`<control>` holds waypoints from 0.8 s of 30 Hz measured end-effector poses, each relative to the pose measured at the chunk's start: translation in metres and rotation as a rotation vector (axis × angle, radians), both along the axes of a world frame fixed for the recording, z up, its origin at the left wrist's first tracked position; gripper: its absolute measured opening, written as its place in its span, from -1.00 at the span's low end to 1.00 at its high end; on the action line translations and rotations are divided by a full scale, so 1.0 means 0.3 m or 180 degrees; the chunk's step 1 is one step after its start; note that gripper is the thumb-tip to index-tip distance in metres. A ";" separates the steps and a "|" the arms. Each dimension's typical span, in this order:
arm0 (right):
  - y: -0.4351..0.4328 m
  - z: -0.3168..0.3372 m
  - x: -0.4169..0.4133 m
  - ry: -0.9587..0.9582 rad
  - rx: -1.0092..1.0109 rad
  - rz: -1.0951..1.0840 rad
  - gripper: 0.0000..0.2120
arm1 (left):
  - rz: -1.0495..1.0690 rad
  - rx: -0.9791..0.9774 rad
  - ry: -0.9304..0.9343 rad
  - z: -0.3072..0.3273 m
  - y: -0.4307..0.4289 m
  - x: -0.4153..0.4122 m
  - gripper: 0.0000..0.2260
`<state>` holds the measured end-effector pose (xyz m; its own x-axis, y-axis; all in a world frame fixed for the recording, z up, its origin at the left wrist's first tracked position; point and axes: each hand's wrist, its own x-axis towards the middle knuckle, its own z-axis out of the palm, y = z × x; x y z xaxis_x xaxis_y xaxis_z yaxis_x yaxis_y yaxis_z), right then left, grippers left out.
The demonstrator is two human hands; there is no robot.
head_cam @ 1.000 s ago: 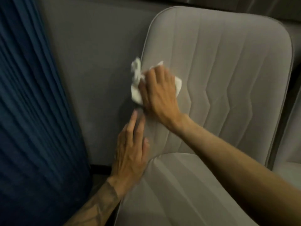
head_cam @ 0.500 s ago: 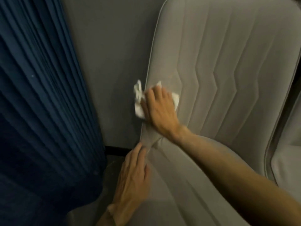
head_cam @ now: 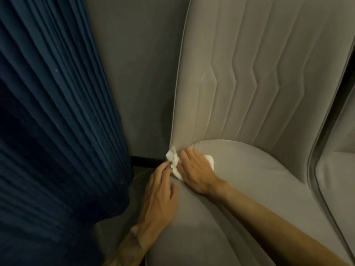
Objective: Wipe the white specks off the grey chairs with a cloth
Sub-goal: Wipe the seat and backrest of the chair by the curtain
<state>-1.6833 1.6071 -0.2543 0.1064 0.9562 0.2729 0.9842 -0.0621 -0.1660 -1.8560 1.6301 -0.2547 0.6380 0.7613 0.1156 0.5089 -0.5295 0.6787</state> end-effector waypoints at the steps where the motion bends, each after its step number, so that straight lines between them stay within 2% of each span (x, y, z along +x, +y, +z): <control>1: -0.026 -0.008 -0.014 0.0080 -0.0038 0.0174 -0.75 | 0.0011 -0.0009 -0.0080 0.000 -0.001 -0.002 -0.65; 4: -0.028 0.013 0.049 0.0173 -0.0180 0.0123 -0.77 | -0.0022 0.0071 -0.0120 -0.014 0.003 -0.003 -0.79; 8: 0.040 0.034 0.157 0.0204 -0.0411 -0.1050 -0.74 | 0.0034 0.0138 -0.0132 -0.029 0.001 0.005 -0.82; 11: 0.041 0.020 0.102 0.0210 -0.0355 -0.1306 -0.74 | 0.0142 0.0237 -0.0112 -0.041 -0.002 0.016 -0.82; 14: -0.051 0.006 0.018 0.0450 -0.0224 -0.0671 -0.77 | 0.0100 0.0090 -0.0027 -0.025 0.000 0.013 -0.78; 16: -0.090 0.013 0.026 0.0464 -0.0290 -0.0527 -0.79 | 0.0045 -0.0005 0.0049 -0.012 0.007 0.006 -0.77; 21: -0.056 0.035 0.050 0.0304 -0.0436 -0.1740 -0.72 | 0.0007 -0.0341 0.0413 0.007 -0.042 -0.055 -0.54; 24: -0.069 0.035 -0.085 0.0567 -0.0437 -0.1758 -0.70 | 0.0200 -0.0519 0.0481 0.024 -0.104 -0.120 -0.49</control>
